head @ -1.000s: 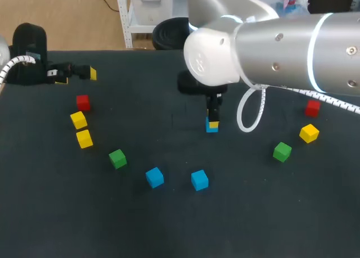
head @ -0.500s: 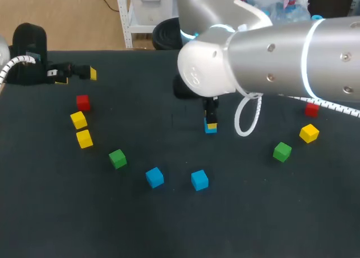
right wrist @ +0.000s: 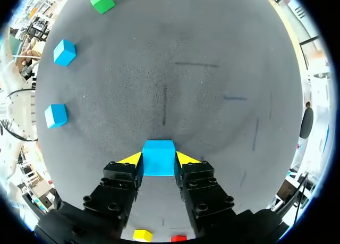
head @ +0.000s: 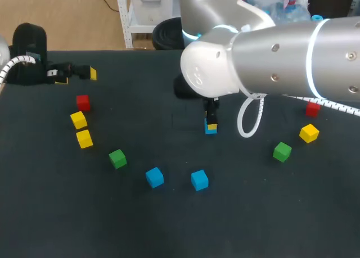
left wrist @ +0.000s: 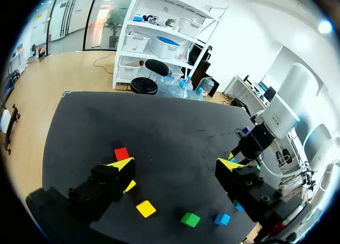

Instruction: Place the blue cubes, place green cubes on the blue cubes, place the yellow cubes on the green cubes, then place the red cubes on the yellow cubes, and place purple cube on the red cubes.

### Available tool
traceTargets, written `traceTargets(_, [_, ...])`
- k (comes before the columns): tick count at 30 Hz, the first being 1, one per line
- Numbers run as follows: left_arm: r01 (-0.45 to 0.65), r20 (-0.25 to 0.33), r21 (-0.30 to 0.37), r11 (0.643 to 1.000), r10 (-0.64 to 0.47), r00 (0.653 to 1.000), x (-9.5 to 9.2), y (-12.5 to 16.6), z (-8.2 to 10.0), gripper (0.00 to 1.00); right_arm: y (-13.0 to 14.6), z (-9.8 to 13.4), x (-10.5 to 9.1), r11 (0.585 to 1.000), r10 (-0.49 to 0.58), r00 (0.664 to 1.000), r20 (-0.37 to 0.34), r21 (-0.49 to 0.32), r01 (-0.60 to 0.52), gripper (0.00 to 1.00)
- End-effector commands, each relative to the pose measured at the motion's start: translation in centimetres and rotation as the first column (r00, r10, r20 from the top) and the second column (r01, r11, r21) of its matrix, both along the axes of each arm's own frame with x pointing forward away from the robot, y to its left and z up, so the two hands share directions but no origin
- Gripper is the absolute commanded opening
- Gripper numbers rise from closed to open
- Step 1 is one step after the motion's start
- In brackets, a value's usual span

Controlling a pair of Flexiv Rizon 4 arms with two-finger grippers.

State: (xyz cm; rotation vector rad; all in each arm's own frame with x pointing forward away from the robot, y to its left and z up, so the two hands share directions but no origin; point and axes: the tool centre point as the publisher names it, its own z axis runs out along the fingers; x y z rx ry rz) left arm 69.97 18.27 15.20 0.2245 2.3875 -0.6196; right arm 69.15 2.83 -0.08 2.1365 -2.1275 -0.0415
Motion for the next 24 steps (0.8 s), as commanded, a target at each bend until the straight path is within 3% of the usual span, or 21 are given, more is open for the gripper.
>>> traceTargets(1, [0.007, 0.007, -0.01, 1.0, -0.007, 1.0, -0.02, 0.21, -0.16, 1.0, -0.3, -0.16, -0.41, 1.0, -0.003, 1.0, 0.015, 0.011, 0.003, 0.0])
traceTargets(16, [0.007, 0.007, -0.01, 1.0, -0.007, 1.0, -0.02, 0.21, -0.16, 1.0, -0.15, -0.47, -0.68, 1.0, -0.002, 1.0, 0.011, 0.022, 0.002, 0.0])
traceTargets(20, [0.007, 0.007, -0.01, 1.0, -0.007, 1.0, -0.02, 0.21, -0.16, 1.0, -0.15, -0.47, -0.68, 1.0, -0.002, 1.0, 0.011, 0.022, 0.002, 0.44])
traceTargets(21, [0.007, 0.007, -0.01, 1.0, -0.007, 1.0, -0.02, 0.21, -0.16, 1.0, -0.15, -0.47, -0.68, 1.0, -0.002, 1.0, 0.011, 0.022, 0.002, 0.98])
traceTargets(24, [0.007, 0.007, -0.01, 1.0, -0.007, 1.0, -0.02, 0.21, -0.16, 1.0, -0.15, -0.47, -0.68, 1.0, -0.002, 1.0, 0.011, 0.022, 0.002, 1.0])
